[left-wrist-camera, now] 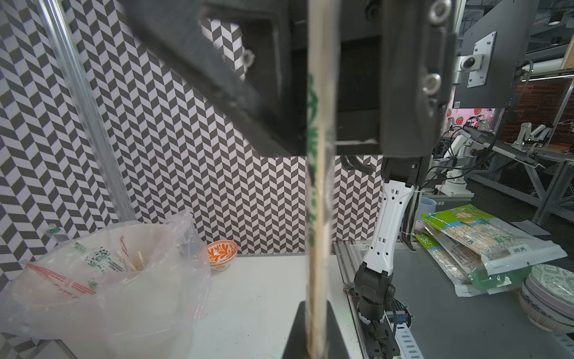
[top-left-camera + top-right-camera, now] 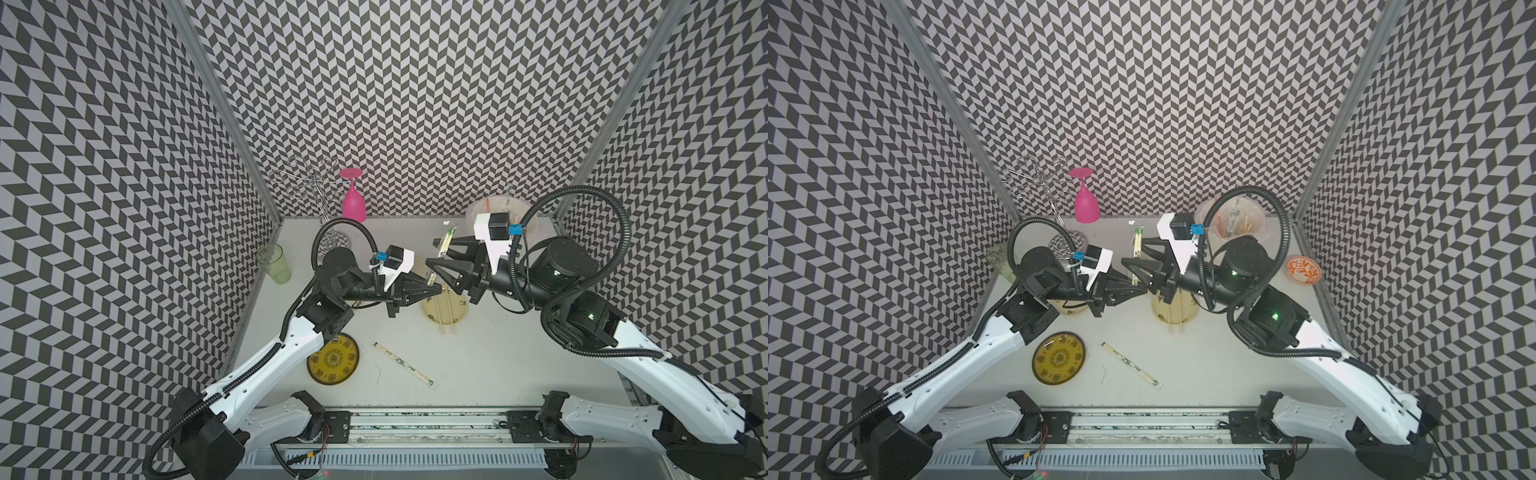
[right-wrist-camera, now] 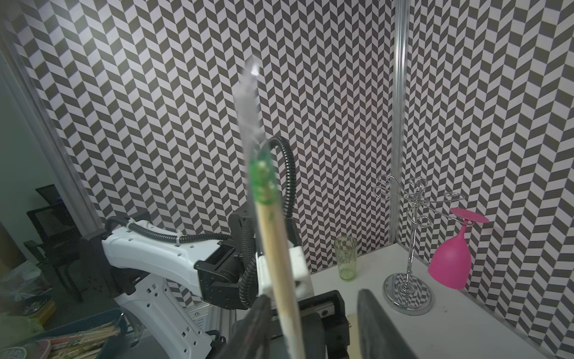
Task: Remove the packaging of disposable chopsticks
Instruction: Pick up the disposable chopsticks from the center of the board.
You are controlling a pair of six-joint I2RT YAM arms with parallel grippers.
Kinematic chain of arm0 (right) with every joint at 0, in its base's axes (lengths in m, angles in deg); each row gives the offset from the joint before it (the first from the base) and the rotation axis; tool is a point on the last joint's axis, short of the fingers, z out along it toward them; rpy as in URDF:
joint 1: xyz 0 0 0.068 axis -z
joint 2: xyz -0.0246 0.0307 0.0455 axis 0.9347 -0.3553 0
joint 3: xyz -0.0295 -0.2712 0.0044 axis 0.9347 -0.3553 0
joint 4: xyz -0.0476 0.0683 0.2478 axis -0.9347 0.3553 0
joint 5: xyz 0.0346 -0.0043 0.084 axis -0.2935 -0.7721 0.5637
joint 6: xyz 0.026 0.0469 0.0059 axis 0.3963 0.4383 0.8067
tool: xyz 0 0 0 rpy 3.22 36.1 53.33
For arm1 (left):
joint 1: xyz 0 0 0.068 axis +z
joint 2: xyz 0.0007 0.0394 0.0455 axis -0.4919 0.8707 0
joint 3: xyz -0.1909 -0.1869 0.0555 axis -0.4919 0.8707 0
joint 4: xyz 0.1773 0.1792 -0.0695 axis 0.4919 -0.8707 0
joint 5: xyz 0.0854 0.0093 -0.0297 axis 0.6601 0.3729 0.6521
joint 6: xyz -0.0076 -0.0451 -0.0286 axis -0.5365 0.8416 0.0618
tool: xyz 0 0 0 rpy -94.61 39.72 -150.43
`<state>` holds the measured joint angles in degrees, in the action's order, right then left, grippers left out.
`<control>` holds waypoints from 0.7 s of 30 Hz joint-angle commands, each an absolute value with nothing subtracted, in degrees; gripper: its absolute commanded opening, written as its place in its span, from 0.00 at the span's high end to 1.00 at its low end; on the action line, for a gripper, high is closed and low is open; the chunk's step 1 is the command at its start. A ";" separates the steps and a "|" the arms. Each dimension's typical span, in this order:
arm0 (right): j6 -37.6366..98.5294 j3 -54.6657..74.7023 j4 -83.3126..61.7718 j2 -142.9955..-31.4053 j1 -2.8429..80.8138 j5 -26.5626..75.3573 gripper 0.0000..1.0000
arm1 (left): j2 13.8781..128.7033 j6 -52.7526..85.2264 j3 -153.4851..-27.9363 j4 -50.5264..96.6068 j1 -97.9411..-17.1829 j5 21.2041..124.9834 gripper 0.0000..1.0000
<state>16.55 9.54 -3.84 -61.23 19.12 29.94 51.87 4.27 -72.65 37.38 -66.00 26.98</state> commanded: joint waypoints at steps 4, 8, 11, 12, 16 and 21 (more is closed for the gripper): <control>7.64 15.23 -2.82 -59.45 19.17 28.21 0.27 | 51.43 8.00 -70.60 44.43 -65.39 22.53 1.00; 3.44 19.59 0.82 -60.53 19.18 30.84 0.43 | 53.41 9.05 -71.58 43.41 -65.15 20.90 1.00; 1.81 23.33 3.95 -62.14 19.18 31.56 0.61 | 53.77 9.23 -71.48 43.22 -64.91 20.90 1.00; 1.43 24.28 4.80 -62.46 19.18 31.96 0.64 | 53.69 9.16 -71.37 43.16 -64.80 20.90 1.00; 0.79 26.78 7.18 -63.42 19.18 32.28 0.71 | 53.52 9.21 -70.87 43.07 -64.44 21.69 1.00; 0.32 28.69 9.51 -64.76 19.18 31.89 0.75 | 53.78 9.39 -71.06 43.15 -64.37 21.17 1.00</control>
<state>1.90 27.41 7.70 -63.94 19.12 31.53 53.97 8.95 -71.04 41.84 -64.66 22.43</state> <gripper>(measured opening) 0.252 0.077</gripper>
